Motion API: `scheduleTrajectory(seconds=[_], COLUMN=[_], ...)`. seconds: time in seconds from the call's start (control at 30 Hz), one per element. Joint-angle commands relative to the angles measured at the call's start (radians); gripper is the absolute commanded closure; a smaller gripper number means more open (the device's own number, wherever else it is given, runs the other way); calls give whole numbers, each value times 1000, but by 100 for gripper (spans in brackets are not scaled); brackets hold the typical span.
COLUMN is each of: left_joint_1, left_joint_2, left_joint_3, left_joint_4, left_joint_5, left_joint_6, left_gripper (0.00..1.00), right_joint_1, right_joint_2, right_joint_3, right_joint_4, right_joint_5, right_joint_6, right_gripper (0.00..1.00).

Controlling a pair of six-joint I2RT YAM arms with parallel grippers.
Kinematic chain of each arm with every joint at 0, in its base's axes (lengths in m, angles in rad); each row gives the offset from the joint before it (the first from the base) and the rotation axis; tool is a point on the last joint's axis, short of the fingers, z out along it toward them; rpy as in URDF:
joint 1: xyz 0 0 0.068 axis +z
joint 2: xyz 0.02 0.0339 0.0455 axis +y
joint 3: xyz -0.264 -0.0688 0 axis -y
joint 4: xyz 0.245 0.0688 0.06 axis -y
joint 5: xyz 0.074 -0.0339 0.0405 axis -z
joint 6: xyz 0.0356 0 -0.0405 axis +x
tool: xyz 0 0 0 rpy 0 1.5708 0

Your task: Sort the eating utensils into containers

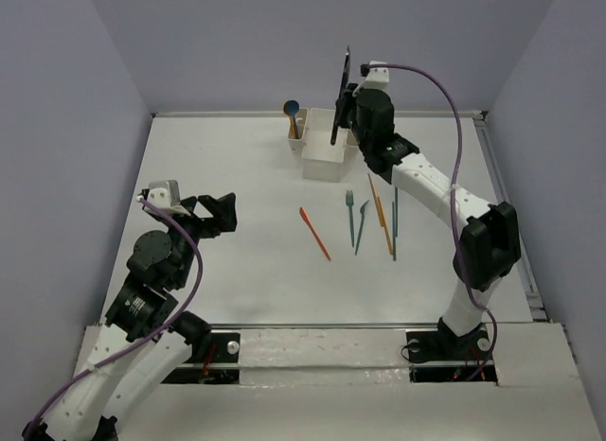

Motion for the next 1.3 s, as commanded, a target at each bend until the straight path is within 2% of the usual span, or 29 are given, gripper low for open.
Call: scheduleTrajectory(seconds=[0.0, 0.17, 0.43, 0.87, 1.17, 1.2, 1.27], left_joint_1=[5, 5, 25, 52, 52, 61, 61], left_joint_2=[0, -10, 12, 49, 47, 47, 47], left_joint_3=[-7, -13, -17, -19, -19, -19, -17], left_joint_4=[54, 62, 71, 76, 79, 79, 79], left_joint_5=[-14, -40, -46, -29, -25, -25, -17], left_joint_6=[19, 25, 31, 34, 36, 36, 36], left_gripper=[1, 1, 1, 1, 1, 1, 1], right_joint_1=[-78, -149, -206, -216, -216, -216, -216], right_joint_2=[85, 217, 340, 369, 400, 394, 380], right_joint_3=[102, 232, 292, 137, 112, 108, 94], right_joint_4=[292, 393, 510, 604, 601, 593, 590], right_joint_5=[66, 41, 43, 12, -18, -31, -44], right_joint_6=[-129, -207, -309, -310, -310, -310, -307], right_gripper=[100, 100, 100, 100, 100, 88, 74])
